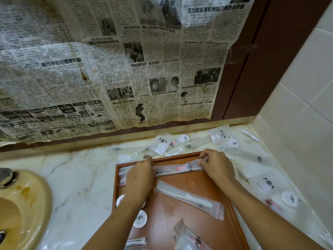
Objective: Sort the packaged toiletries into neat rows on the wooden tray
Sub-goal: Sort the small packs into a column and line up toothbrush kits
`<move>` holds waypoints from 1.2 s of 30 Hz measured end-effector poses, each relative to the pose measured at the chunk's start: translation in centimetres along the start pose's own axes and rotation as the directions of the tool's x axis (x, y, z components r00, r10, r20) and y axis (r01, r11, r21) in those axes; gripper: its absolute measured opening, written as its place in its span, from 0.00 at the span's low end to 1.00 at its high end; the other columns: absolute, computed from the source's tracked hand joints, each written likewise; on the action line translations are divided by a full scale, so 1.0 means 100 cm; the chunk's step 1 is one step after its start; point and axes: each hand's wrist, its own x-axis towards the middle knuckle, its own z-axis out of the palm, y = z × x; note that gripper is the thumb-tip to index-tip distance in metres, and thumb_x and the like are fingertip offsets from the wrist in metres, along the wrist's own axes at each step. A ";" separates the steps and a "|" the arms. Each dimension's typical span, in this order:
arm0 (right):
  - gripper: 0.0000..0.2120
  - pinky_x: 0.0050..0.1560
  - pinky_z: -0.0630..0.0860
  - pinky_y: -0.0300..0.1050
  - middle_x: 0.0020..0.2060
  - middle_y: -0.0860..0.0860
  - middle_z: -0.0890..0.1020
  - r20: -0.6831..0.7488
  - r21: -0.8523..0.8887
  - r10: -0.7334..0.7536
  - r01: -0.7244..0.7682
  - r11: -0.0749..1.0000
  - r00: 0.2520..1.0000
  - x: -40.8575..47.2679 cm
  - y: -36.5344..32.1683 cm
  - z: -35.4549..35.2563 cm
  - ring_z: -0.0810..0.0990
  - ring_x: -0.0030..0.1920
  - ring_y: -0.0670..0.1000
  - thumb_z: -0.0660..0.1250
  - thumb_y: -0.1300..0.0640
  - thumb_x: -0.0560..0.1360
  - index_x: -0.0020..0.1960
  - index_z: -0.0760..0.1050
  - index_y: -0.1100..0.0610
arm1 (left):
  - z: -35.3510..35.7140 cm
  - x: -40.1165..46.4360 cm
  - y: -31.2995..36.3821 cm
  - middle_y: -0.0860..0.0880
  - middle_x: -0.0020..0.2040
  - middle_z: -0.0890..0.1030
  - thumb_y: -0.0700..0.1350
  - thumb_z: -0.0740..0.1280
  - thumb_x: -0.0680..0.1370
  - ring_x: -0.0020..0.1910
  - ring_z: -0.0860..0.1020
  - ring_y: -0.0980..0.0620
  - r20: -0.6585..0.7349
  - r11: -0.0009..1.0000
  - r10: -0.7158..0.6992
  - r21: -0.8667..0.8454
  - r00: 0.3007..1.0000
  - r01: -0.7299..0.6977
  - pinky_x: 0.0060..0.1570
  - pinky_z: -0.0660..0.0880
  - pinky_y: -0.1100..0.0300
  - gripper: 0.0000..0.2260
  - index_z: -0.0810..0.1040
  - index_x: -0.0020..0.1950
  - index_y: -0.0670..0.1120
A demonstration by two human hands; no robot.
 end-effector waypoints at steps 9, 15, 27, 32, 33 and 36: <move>0.10 0.51 0.68 0.45 0.51 0.45 0.75 -0.210 -0.173 -0.340 0.307 0.936 0.917 -0.026 0.026 0.031 0.70 0.54 0.49 0.75 0.52 0.70 0.51 0.81 0.47 | 0.018 -0.009 0.022 0.50 0.59 0.73 0.48 0.64 0.79 0.59 0.73 0.48 0.011 0.969 0.228 0.090 0.974 -0.228 0.50 0.73 0.54 0.11 0.77 0.61 0.50; 0.10 0.61 0.66 0.54 0.62 0.48 0.74 -0.218 -0.130 -0.248 0.224 0.966 0.944 -0.024 0.028 0.036 0.66 0.66 0.52 0.76 0.48 0.69 0.50 0.84 0.47 | 0.035 -0.005 0.029 0.53 0.58 0.75 0.51 0.61 0.81 0.59 0.71 0.50 0.050 0.978 0.187 0.084 0.981 -0.190 0.54 0.71 0.57 0.11 0.76 0.61 0.53; 0.12 0.65 0.63 0.60 0.67 0.48 0.70 -0.204 -0.082 -0.193 0.180 0.980 0.960 -0.020 0.033 0.036 0.61 0.70 0.52 0.74 0.46 0.70 0.52 0.84 0.47 | 0.047 -0.015 0.052 0.52 0.58 0.75 0.54 0.65 0.78 0.57 0.70 0.48 -0.078 0.998 -0.034 -0.052 0.996 0.030 0.56 0.69 0.54 0.10 0.78 0.58 0.56; 0.12 0.66 0.62 0.59 0.68 0.47 0.70 -0.207 -0.078 -0.191 0.179 0.981 0.959 -0.022 0.031 0.036 0.60 0.71 0.52 0.74 0.45 0.70 0.52 0.83 0.47 | 0.048 -0.016 0.065 0.49 0.58 0.75 0.50 0.68 0.77 0.58 0.70 0.46 -0.102 0.976 -0.173 -0.150 0.980 0.157 0.59 0.68 0.54 0.09 0.81 0.56 0.53; 0.12 0.66 0.62 0.59 0.68 0.47 0.69 -0.204 -0.080 -0.189 0.176 0.981 0.960 -0.022 0.032 0.036 0.60 0.71 0.52 0.74 0.46 0.70 0.53 0.83 0.46 | 0.050 -0.016 0.067 0.49 0.57 0.75 0.49 0.69 0.77 0.58 0.70 0.46 -0.104 0.971 -0.194 -0.161 0.976 0.176 0.59 0.68 0.54 0.09 0.81 0.56 0.53; 0.12 0.66 0.63 0.59 0.68 0.47 0.69 -0.200 -0.074 -0.184 0.173 0.982 0.962 -0.022 0.033 0.036 0.60 0.71 0.52 0.74 0.46 0.70 0.53 0.83 0.46 | 0.053 -0.016 0.072 0.49 0.56 0.75 0.48 0.70 0.75 0.58 0.69 0.46 -0.099 0.948 -0.263 -0.212 0.960 0.238 0.58 0.66 0.56 0.07 0.82 0.52 0.53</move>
